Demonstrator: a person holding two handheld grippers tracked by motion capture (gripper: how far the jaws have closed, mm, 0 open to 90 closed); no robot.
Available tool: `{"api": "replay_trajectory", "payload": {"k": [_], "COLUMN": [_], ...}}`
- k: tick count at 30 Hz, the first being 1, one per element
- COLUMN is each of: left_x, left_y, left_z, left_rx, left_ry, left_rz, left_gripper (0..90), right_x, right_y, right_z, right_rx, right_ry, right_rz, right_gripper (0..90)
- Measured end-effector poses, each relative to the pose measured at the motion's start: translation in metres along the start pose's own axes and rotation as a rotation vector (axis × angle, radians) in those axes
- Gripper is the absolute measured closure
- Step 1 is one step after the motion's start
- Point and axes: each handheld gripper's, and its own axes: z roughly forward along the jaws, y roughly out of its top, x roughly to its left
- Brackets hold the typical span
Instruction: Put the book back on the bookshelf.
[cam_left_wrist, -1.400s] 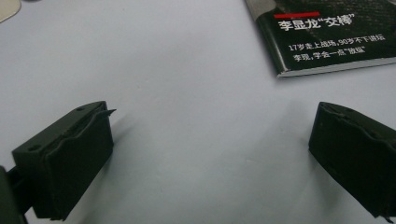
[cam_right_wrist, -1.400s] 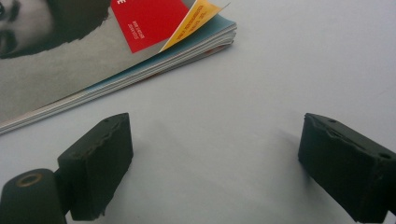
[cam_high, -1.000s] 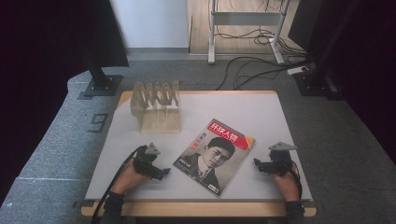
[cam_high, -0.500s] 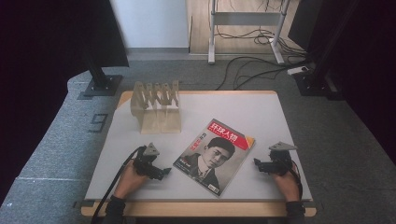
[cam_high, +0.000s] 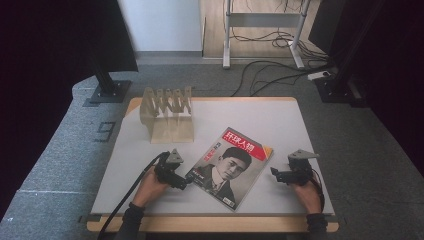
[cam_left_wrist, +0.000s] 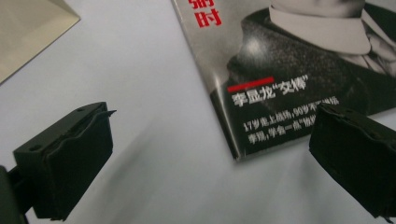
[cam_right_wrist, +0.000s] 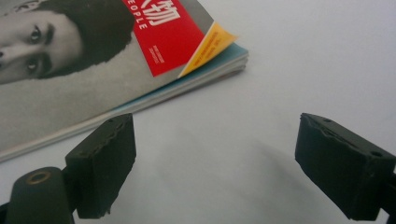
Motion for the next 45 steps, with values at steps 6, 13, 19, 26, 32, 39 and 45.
{"api": "replay_trajectory", "payload": {"k": [6, 13, 19, 26, 32, 39, 45], "left_x": [0.000, -0.010, -0.018, -0.031, -0.048, -0.063, -0.055], "left_y": [0.009, 0.014, 0.014, 0.014, 0.011, 0.004, 0.002], "left_z": [0.011, 0.027, 0.028, 0.027, 0.023, 0.016, 0.010], "left_rx": [0.009, 0.041, 0.022, 0.041, 0.071, 0.060, 0.067], "left_ry": [-0.025, -0.114, -0.149, -0.139, -0.137, -0.176, -0.139], "left_rz": [0.014, 0.035, 0.037, 0.065, 0.100, 0.090, 0.047], "left_gripper": [0.0, 0.0, 0.3, 0.0, 0.0, 0.0, 0.0], "right_x": [0.008, 0.016, 0.024, 0.026, 0.024, 0.023, 0.023], "right_y": [0.010, 0.019, 0.020, 0.022, 0.029, 0.039, 0.039], "right_z": [0.009, 0.025, 0.036, 0.043, 0.051, 0.064, 0.064], "right_rx": [0.005, 0.016, 0.027, 0.027, 0.029, 0.036, 0.035], "right_ry": [0.020, 0.060, 0.103, 0.106, 0.109, 0.118, 0.119], "right_rz": [-0.024, -0.040, -0.062, -0.055, -0.065, -0.076, -0.078], "right_gripper": [12.1, 12.5, 13.4, 12.8, 11.7, 8.7, 9.1]}}
